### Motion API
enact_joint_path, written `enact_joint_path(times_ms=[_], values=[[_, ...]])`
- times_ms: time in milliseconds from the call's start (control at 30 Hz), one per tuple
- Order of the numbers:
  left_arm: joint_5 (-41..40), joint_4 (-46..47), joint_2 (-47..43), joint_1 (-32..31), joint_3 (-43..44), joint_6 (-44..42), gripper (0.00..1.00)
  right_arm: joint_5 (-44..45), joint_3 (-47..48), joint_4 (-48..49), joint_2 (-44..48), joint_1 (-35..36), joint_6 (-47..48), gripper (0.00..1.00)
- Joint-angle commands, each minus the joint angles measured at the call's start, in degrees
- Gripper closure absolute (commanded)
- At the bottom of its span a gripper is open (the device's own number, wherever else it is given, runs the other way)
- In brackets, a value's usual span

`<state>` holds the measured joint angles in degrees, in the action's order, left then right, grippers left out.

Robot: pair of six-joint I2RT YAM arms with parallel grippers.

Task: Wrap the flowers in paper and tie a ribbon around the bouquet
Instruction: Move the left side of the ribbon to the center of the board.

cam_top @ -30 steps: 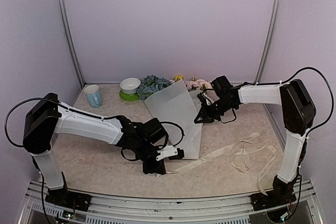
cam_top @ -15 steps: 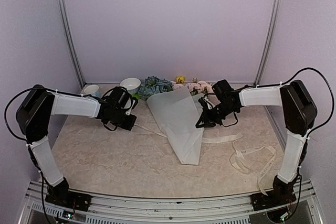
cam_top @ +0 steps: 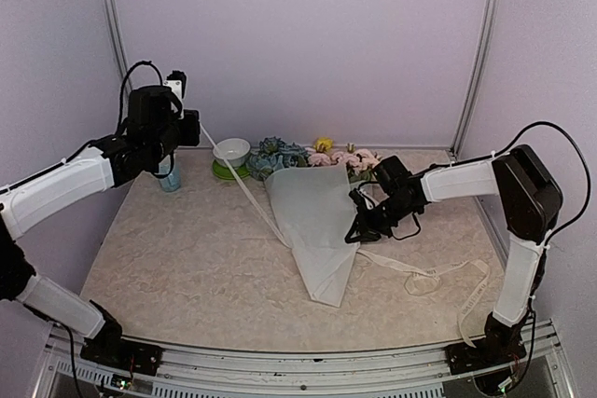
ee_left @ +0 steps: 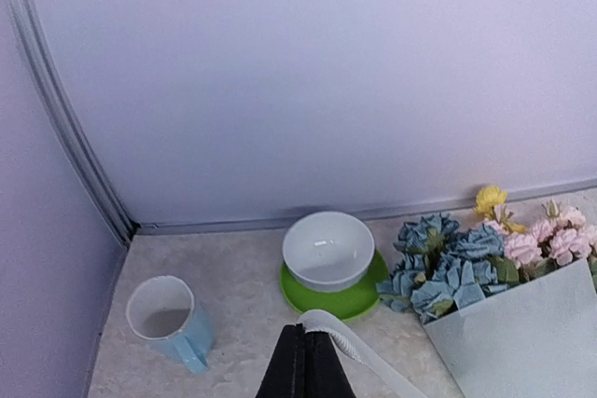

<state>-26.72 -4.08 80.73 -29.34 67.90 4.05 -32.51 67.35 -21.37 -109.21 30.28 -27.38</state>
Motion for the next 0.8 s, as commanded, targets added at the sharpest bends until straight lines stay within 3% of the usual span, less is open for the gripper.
enact_joint_path(times_ms=[0, 367, 533, 633, 767], values=[[-8.2, 2.9, -3.9, 0.9, 1.7, -7.0, 1.0, -1.3, -2.2, 1.5, 1.9, 1.1, -1.3, 1.0], [-16.6, 3.3, -3.1, 7.3, 11.7, -15.6, 1.0, -1.3, -3.9, 3.0, 1.9, 2.3, -2.1, 1.0], [-14.6, 7.0, -4.5, 4.5, 13.4, -18.3, 1.0, -1.4, -3.0, 2.8, 1.0, 2.8, -1.9, 1.0], [-7.1, 6.2, -2.4, 0.1, 13.8, -16.8, 1.0, -2.1, -2.8, 3.3, 0.4, 2.9, -2.2, 1.0], [15.4, 3.5, 5.3, -4.1, 12.4, -8.9, 1.0, -2.0, -3.0, 3.7, 0.0, 3.0, -2.6, 1.0]])
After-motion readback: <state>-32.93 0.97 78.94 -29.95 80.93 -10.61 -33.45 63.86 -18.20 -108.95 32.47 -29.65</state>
